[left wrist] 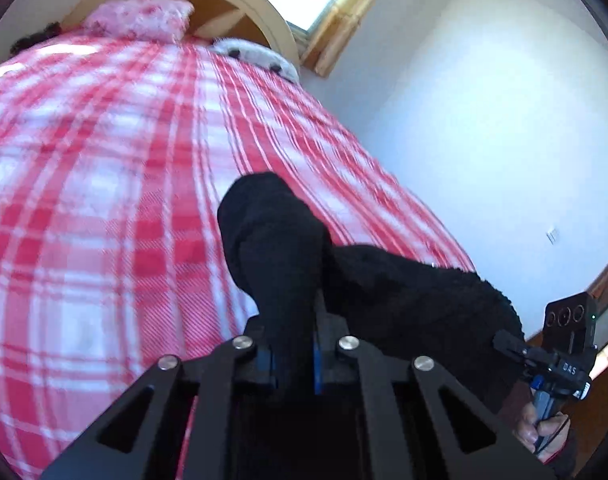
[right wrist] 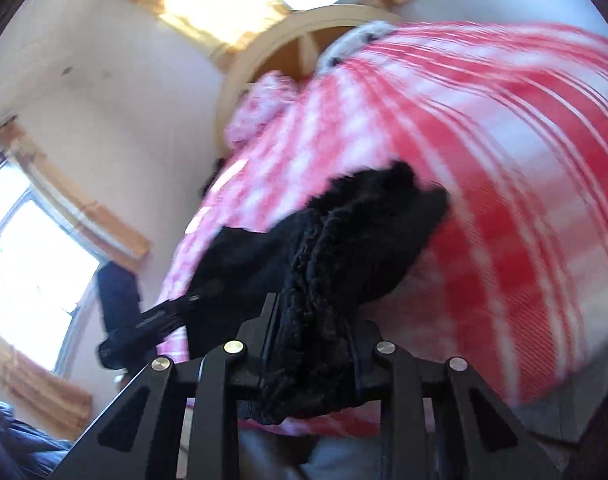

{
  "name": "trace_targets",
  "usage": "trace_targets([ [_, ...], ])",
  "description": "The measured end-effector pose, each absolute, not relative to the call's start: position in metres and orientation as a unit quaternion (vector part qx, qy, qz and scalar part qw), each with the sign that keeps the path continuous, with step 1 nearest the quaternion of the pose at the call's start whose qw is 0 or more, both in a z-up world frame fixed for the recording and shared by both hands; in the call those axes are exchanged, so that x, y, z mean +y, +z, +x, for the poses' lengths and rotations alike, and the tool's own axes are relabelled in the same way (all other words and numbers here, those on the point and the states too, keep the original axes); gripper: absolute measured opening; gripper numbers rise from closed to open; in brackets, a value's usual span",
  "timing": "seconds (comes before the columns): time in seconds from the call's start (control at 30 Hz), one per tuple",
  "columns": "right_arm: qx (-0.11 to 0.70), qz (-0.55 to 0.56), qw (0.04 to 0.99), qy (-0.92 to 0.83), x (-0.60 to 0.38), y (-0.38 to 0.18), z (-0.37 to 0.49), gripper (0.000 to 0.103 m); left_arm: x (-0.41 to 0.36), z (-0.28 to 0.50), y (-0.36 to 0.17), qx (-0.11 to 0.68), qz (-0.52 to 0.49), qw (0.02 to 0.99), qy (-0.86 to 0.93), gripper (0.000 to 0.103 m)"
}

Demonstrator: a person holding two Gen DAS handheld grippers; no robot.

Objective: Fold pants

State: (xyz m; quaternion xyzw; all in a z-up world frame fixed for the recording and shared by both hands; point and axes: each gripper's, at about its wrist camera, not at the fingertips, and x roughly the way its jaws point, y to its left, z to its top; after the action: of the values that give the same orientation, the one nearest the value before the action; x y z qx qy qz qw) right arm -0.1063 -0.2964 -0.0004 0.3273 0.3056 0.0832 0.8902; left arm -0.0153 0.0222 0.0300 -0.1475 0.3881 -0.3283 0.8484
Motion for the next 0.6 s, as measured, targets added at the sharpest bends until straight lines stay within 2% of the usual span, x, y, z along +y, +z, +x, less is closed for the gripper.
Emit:
trace_targets([
  [0.2, 0.287, 0.294, 0.892, 0.186, -0.246, 0.043, -0.013, 0.03, 0.109, 0.026, 0.084, 0.321, -0.151, 0.904, -0.238, 0.012],
  [0.33, 0.263, 0.259, 0.894, 0.255, -0.199, 0.061, 0.076, 0.03, 0.154, 0.054, 0.097, 0.3, -0.121, 0.933, -0.159, 0.013],
  [0.47, 0.267, 0.242, 0.887, 0.29, -0.155, 0.033, 0.169, 0.03, 0.186, 0.101, 0.062, 0.322, -0.086, 0.94, -0.074, 0.025],
  [0.53, 0.285, 0.248, 0.88, 0.289, -0.139, 0.004, 0.204, 0.031, 0.191, 0.133, 0.023, 0.363, -0.064, 0.929, -0.043, 0.033],
  [0.6, 0.33, 0.251, 0.874, 0.255, -0.128, -0.042, 0.242, 0.036, 0.202, 0.158, -0.023, 0.415, -0.036, 0.909, 0.014, 0.034],
])
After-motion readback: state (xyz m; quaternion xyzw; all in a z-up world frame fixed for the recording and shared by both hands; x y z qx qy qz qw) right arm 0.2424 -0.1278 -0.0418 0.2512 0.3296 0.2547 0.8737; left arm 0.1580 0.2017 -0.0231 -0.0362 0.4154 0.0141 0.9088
